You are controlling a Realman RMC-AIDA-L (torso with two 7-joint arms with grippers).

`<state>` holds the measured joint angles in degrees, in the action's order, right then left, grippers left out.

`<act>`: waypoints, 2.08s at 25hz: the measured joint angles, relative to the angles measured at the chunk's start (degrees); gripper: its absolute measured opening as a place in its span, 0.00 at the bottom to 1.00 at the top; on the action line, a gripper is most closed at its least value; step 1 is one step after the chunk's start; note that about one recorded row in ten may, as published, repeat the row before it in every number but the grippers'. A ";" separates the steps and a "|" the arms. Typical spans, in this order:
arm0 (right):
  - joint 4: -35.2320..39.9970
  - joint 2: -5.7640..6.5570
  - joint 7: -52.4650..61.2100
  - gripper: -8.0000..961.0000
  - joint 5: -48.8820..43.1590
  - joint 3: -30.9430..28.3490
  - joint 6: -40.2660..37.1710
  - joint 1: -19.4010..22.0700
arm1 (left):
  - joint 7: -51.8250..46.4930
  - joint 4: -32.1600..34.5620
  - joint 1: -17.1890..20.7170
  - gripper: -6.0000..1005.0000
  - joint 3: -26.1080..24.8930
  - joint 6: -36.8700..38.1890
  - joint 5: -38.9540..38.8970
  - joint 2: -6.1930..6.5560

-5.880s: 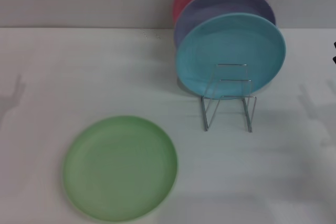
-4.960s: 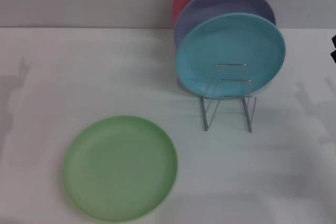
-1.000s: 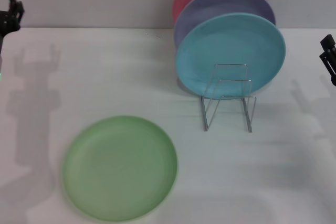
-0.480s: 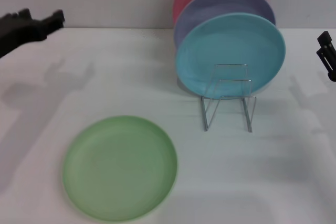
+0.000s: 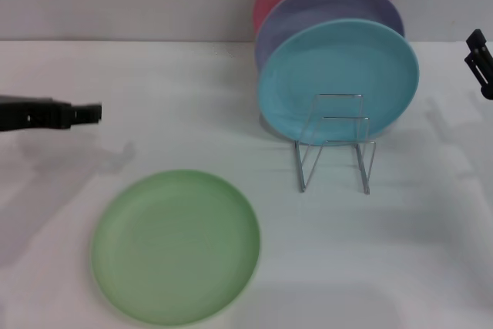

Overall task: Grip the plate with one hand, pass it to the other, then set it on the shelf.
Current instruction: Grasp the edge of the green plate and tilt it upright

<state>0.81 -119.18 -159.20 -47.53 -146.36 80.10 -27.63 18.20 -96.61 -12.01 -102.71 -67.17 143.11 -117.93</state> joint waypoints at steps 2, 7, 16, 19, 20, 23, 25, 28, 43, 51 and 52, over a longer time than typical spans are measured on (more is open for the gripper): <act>-0.53 0.00 0.11 0.81 0.00 -0.77 -0.72 -0.23 | -3.36 -1.31 -1.71 0.79 -0.18 -5.92 3.18 -0.02; -2.04 0.01 0.14 0.81 0.07 -3.12 -2.26 -0.63 | -9.46 -2.48 -4.52 0.79 0.38 -15.34 7.26 -0.18; -3.22 0.08 0.42 0.81 0.51 -4.40 -2.64 -1.06 | -16.39 0.52 -8.42 0.79 3.40 -23.30 12.61 -0.25; -3.24 0.09 0.42 0.81 0.52 -4.40 -2.64 -1.01 | -16.91 1.87 -9.38 0.79 3.82 -24.46 12.82 -0.25; -3.27 0.09 0.42 0.81 0.52 -4.41 -2.64 -0.93 | -17.34 2.83 -10.02 0.79 4.04 -25.20 12.89 -0.25; -3.53 0.09 0.41 0.81 0.52 -4.42 -2.64 -0.58 | -18.20 4.35 -11.00 0.79 4.60 -26.24 12.91 -0.26; -3.66 0.09 0.41 0.81 0.52 -4.43 -2.59 -0.30 | -18.71 5.26 -11.56 0.79 4.91 -26.69 12.98 -0.26; -3.70 0.09 0.42 0.81 0.51 -4.46 -2.18 0.15 | -19.55 7.58 -12.66 0.79 5.44 -26.92 13.02 -0.32; -3.72 0.09 0.47 0.81 0.52 -4.46 -1.97 0.57 | -20.20 14.07 -15.13 0.79 6.87 -24.96 14.45 -0.36; -3.71 0.09 0.47 0.81 0.51 -4.46 -2.01 0.57 | -20.04 16.22 -16.21 0.79 7.20 -23.66 14.49 -0.37; -3.71 0.09 0.47 0.81 0.51 -4.46 -2.01 0.57 | -20.04 16.22 -16.21 0.79 7.20 -23.66 14.49 -0.37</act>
<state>-2.90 -119.09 -158.73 -47.02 -150.82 78.09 -27.07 -1.84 -80.39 -28.21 -95.51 -90.83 157.60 -118.30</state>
